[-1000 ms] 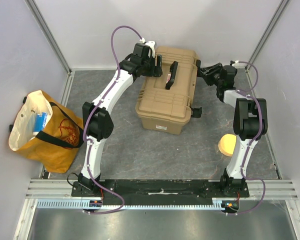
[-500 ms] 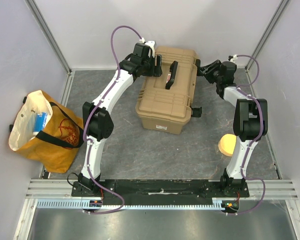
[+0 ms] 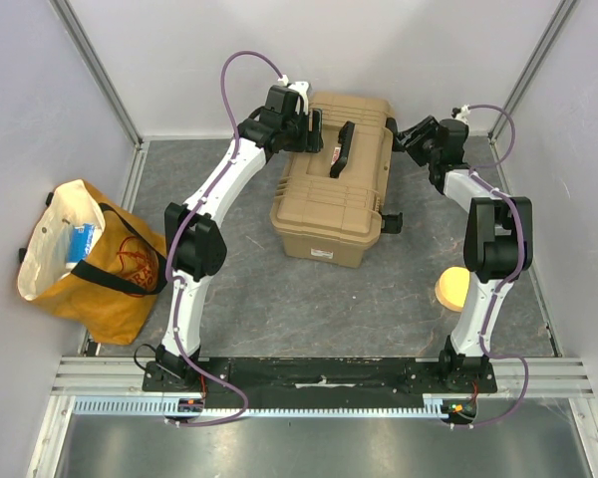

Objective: Pack the tool kit

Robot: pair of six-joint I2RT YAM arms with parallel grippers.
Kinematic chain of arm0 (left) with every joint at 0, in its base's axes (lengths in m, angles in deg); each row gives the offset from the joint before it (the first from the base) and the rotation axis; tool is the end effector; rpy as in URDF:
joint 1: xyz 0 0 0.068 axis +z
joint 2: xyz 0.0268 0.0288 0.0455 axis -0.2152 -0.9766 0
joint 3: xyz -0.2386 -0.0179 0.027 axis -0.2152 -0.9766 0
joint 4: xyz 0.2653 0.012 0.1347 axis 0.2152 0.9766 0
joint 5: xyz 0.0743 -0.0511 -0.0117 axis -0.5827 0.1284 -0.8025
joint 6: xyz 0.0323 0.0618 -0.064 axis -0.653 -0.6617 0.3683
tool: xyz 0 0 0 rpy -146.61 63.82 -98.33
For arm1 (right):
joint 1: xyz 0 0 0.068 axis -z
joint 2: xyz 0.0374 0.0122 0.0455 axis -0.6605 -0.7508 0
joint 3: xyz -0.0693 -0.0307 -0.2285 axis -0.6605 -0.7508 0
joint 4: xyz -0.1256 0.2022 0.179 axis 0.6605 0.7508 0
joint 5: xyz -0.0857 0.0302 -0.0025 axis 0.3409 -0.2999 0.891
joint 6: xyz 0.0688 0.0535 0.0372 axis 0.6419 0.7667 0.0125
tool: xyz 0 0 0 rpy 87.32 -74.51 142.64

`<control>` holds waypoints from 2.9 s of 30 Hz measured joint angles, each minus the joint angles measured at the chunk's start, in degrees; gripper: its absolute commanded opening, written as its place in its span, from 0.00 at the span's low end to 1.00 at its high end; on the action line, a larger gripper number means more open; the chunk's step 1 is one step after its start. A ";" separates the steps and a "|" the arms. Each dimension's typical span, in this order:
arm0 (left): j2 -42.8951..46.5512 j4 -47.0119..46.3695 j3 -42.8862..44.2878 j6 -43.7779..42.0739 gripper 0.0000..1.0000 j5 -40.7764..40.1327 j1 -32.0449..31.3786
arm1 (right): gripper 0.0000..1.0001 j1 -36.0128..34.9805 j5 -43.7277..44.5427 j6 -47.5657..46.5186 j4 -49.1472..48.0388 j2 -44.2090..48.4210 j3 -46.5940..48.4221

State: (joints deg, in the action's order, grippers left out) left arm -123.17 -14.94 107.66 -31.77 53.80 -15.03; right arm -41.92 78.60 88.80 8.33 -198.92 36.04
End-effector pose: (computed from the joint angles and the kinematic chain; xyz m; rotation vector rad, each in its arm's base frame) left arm 0.5117 -0.2692 0.2553 0.2887 2.2358 -0.4286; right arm 0.5448 0.0201 0.1658 0.6446 1.8390 0.7137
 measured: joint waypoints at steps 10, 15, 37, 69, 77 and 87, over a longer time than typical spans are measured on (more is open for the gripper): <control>-0.04 0.02 0.00 0.00 0.76 -0.04 0.00 | 0.50 -0.24 1.42 1.42 3.34 0.00 1.18; -0.04 0.02 0.02 0.00 0.76 -0.13 -0.02 | 0.39 -0.46 3.30 1.51 7.28 0.00 3.21; -0.09 1.42 1.99 0.04 0.77 0.15 0.00 | 0.55 -1.40 5.84 -5.90 21.73 -0.35 10.97; 0.81 0.07 -0.44 -1.38 0.77 3.65 0.96 | 0.00 -1.22 5.75 -23.58 37.99 -15.65 37.27; 0.63 -0.13 -0.66 -1.49 0.77 4.04 1.05 | 0.00 -1.81 6.56 -26.51 37.22 -16.74 37.73; -0.22 0.72 0.42 -1.49 0.76 4.61 1.18 | 0.00 -1.95 7.21 -25.77 27.82 -14.67 29.51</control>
State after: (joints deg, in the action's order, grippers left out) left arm -123.39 -14.22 108.07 -33.26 58.41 -13.85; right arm -43.87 85.81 63.03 36.15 -213.59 65.55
